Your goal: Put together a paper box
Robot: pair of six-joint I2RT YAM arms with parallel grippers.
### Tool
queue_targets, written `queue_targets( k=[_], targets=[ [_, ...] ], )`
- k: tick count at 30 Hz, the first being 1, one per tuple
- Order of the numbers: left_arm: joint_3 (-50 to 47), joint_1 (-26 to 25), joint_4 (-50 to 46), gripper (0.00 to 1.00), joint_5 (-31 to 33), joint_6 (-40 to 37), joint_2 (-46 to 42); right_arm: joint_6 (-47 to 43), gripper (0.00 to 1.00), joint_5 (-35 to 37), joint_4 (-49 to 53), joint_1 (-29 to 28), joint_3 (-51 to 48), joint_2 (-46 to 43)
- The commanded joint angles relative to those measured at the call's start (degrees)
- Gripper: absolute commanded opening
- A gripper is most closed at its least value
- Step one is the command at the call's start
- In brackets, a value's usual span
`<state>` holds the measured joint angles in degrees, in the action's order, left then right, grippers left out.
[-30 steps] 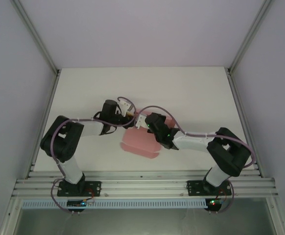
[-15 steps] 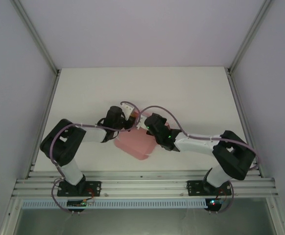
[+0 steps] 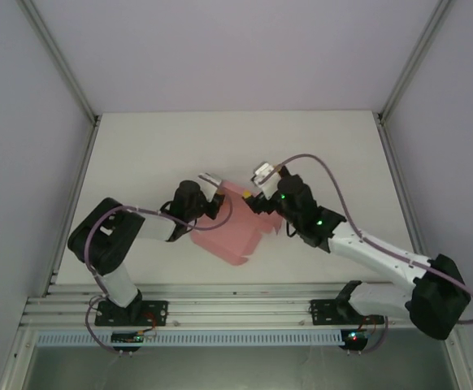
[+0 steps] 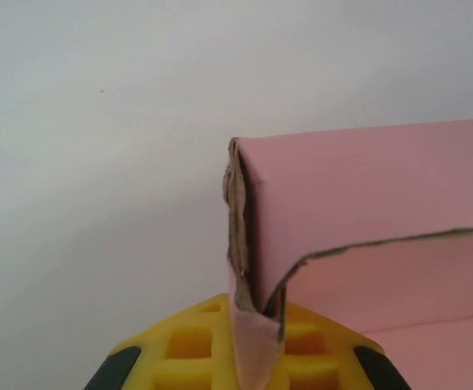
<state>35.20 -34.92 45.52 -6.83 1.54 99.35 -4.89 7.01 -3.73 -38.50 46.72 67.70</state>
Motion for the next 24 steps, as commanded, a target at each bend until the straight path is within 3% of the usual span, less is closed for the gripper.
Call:
queue_targets(
  k=[1, 10, 18, 21, 24],
  targets=[
    [-0.3, -0.7, 7.0, 0.0, -0.9, 0.6, 2.1, 11.0, 0.93, -7.2, 7.5, 4.2, 5.4, 4.3],
    [0.7, -1.0, 8.4, 0.0, -0.1, 0.0, 5.2, 12.8, 0.88, -16.6, 14.4, 7.9, 16.8, 21.0],
    [1.4, -1.0, 5.5, 0.05, 0.1, -0.1, 5.8, 10.0, 0.83, -12.6, 22.3, 4.1, 24.7, 32.7],
    [1.5, -1.1, 5.0, 0.12, 0.7, 0.5, 5.4, 9.5, 0.81, -11.2, 24.2, 3.3, 24.4, 34.4],
    [2.0, -1.1, 3.9, 0.13, 2.0, 1.0, 5.0, 9.6, 0.79, -10.7, 24.3, 3.0, 22.7, 34.9]
  ],
)
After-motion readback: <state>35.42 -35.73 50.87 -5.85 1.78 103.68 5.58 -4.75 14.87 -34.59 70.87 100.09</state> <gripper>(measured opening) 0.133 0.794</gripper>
